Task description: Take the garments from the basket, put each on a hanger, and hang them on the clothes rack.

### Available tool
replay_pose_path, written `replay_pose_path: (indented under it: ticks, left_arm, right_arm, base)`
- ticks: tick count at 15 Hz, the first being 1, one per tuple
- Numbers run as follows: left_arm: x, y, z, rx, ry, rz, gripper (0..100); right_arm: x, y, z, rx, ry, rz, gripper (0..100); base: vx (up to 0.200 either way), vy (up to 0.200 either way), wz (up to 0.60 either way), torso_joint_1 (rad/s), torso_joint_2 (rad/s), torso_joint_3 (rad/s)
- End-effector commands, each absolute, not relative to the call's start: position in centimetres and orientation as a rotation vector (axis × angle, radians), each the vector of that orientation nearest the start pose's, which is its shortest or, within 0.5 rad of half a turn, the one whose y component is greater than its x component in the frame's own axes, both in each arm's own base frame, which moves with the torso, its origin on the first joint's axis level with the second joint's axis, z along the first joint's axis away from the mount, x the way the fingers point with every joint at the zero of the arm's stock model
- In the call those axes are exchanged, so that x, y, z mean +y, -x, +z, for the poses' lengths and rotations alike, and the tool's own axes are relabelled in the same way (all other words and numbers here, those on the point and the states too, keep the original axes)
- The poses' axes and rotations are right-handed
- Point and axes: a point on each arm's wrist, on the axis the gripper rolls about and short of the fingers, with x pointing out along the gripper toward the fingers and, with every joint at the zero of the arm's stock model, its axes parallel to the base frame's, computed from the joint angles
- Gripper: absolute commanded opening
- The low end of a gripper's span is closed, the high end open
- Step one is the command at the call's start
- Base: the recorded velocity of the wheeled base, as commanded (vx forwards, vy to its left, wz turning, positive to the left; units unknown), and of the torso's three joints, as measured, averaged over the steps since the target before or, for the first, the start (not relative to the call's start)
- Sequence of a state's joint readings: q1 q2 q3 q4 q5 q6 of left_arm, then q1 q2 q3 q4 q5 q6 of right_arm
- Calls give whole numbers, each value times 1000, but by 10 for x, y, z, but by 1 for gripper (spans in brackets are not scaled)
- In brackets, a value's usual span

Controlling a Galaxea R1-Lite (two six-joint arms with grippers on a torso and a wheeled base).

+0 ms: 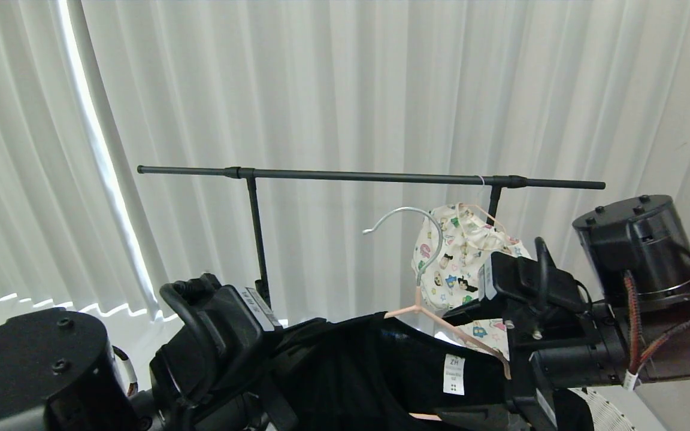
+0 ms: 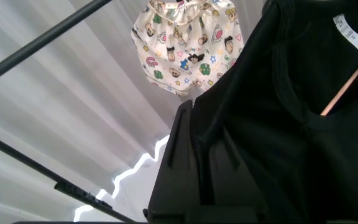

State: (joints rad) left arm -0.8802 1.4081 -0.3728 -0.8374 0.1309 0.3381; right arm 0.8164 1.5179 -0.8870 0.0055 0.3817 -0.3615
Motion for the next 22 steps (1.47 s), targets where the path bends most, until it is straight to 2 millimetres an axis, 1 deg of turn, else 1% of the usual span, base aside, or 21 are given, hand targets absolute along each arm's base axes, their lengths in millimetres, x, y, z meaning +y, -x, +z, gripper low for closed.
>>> replay_pose_path:
  ticks: [1, 3, 4, 10, 13, 16, 17, 19, 20, 22]
  left_arm:
    - [-154, -131, 168, 33, -410, -768, 0]
    - [-154, -131, 168, 33, -410, -768, 0]
    - [-154, -131, 168, 33, -410, -768, 0]
    - [-154, -131, 168, 33, -410, -768, 0]
    - [-154, -131, 168, 35, -411, -769, 0]
    - [-154, -131, 165, 44, -416, -770, 0]
    - [-153, -130, 164, 46, -415, -770, 100]
    - [-151, -130, 167, 33, -407, -757, 100]
    - [-147, -133, 168, 33, -402, -732, 100]
    - [-141, -133, 170, 24, -394, -707, 100]
  right_arm:
    - [197, -173, 195, 490, 436, 1272, 100]
    - [198, -174, 194, 499, 435, 1272, 100]
    - [198, -174, 194, 500, 435, 1272, 0]
    - [199, -177, 192, 495, 454, 1240, 0]
    - [199, -182, 192, 414, 509, 1238, 0]
    - [195, -192, 194, 277, 594, 1209, 0]
    - [193, -196, 194, 226, 623, 1198, 0]
    - [187, -203, 195, 97, 696, 1162, 0]
    - [182, -208, 196, 21, 743, 1133, 0]
    - [176, -210, 195, -58, 781, 1093, 0]
  base:
    - [0, 0, 0, 0, 0, 0]
    - [0, 0, 0, 0, 0, 0]
    - [0, 0, 0, 0, 0, 0]
    - [0, 0, 0, 0, 0, 0]
    - [0, 0, 0, 0, 0, 0]
    - [0, 0, 0, 0, 0, 0]
    - [0, 0, 0, 0, 0, 0]
    - [0, 0, 0, 0, 0, 0]
    - [0, 0, 0, 0, 0, 0]
    - [0, 0, 0, 0, 0, 0]
